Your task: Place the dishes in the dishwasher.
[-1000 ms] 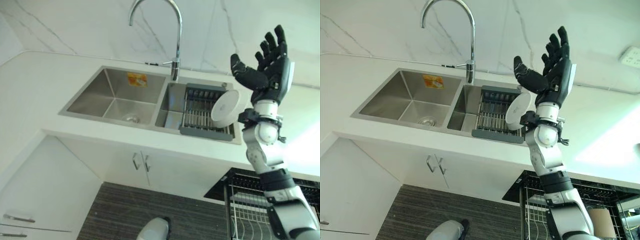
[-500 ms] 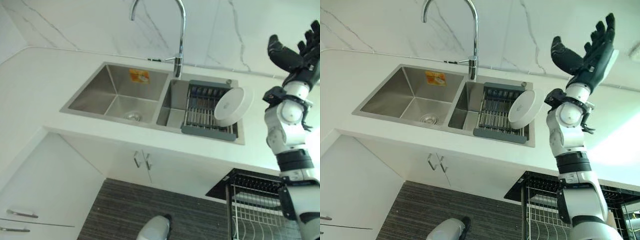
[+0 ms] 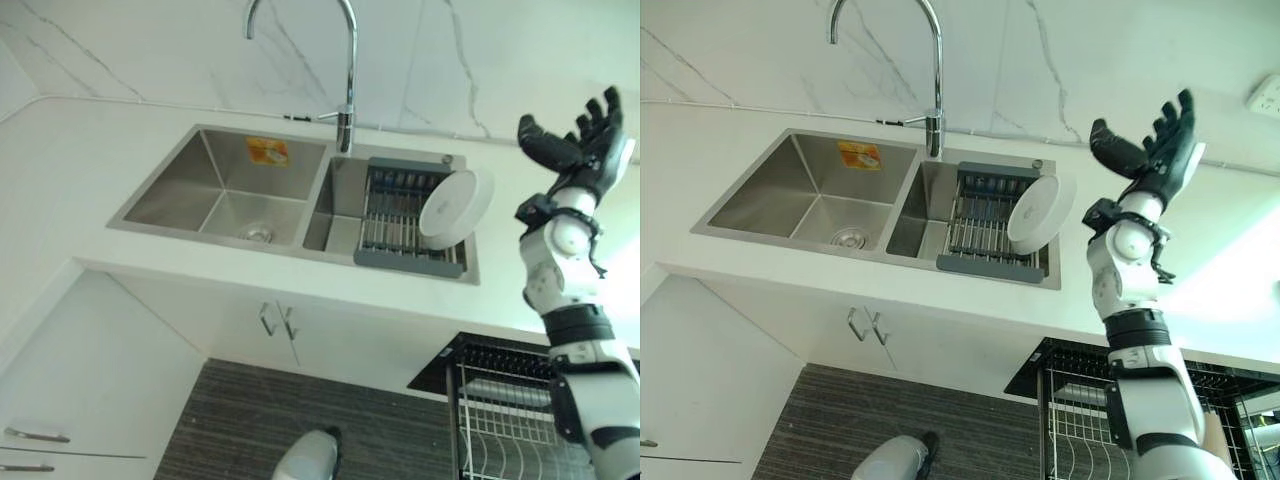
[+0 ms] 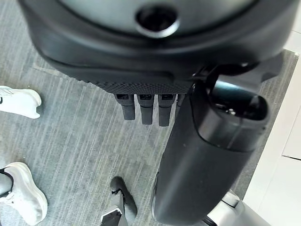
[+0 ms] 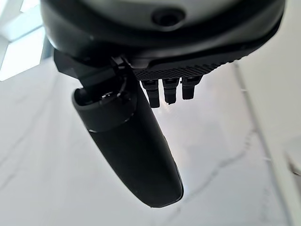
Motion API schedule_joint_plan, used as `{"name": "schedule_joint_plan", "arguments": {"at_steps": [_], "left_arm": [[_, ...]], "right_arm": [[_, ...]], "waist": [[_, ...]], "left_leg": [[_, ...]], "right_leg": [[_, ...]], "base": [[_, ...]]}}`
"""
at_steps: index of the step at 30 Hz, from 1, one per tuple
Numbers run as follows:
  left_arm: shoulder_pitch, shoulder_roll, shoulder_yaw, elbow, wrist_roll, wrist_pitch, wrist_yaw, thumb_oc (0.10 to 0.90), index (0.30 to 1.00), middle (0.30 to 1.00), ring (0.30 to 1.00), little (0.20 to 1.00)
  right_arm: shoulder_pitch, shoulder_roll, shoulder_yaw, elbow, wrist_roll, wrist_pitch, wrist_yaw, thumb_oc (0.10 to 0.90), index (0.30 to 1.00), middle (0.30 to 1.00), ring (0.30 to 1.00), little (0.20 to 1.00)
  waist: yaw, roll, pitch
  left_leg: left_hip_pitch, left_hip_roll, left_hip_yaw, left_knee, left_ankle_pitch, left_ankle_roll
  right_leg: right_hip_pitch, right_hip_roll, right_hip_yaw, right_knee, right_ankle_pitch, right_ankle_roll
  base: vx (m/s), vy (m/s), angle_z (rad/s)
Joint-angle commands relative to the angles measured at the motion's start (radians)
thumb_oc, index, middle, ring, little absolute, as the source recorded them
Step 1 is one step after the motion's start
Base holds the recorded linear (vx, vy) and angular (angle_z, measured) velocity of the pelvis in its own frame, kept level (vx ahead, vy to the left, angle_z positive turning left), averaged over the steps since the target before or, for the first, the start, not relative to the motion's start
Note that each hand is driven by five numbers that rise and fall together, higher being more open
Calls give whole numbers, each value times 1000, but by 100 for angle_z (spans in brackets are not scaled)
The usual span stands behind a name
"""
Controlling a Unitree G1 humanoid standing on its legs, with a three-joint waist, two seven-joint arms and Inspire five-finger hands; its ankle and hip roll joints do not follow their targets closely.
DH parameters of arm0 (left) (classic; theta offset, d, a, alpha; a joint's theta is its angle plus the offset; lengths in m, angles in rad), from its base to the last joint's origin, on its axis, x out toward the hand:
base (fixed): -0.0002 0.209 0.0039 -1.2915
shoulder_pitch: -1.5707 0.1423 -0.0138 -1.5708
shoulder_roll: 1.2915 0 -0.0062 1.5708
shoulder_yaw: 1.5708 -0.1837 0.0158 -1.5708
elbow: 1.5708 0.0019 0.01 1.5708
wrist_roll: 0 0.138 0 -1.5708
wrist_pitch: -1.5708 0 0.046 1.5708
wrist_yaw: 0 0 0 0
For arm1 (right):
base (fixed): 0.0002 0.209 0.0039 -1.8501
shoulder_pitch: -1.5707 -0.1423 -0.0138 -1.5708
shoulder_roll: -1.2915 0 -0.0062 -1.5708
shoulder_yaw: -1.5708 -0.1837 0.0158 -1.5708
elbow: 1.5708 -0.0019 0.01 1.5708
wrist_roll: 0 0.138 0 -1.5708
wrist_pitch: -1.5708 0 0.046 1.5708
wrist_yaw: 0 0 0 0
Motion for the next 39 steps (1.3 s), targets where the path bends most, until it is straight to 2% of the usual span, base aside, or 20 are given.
{"name": "schedule_joint_plan", "arguments": {"at_steps": [1, 10, 25, 39], "left_arm": [[32, 40, -57, 17, 25, -4, -8, 800, 900, 900, 900, 900], [14, 42, -65, 15, 15, 9, -7, 800, 900, 900, 900, 900], [9, 40, -70, 23, 14, 11, -4, 800, 900, 900, 900, 900], [8, 38, -74, 23, 9, 13, 2, 800, 900, 900, 900, 900]], "right_arm": [[-47, -40, 52, -46, 6, -92, 45, 800, 900, 900, 900, 900], [-39, 16, 77, -24, 21, -108, 24, 800, 900, 900, 900, 900], [-12, 39, 64, 21, 37, -122, -26, 800, 900, 900, 900, 900], [11, 59, 73, 31, 47, -99, 4, 800, 900, 900, 900, 900]], "waist": [[-3, 16, -59], [-6, 18, -56], [-6, 20, -48], [-4, 23, -35]], "left_leg": [[62, 75, -4, -29, -150, -61], [63, 79, 1, -29, -149, -61], [63, 81, 6, -29, -149, -61], [62, 77, 1, -29, -146, -59]], "right_leg": [[-17, 24, 76, 19, -90, -23], [-16, 23, 82, 19, -89, -24], [-13, 21, 77, 19, -87, -24], [-13, 19, 76, 19, -82, -25]], "base": [[22, -33, -7], [3, -3, -1], [0, 0, 0], [0, 0, 0]]}}
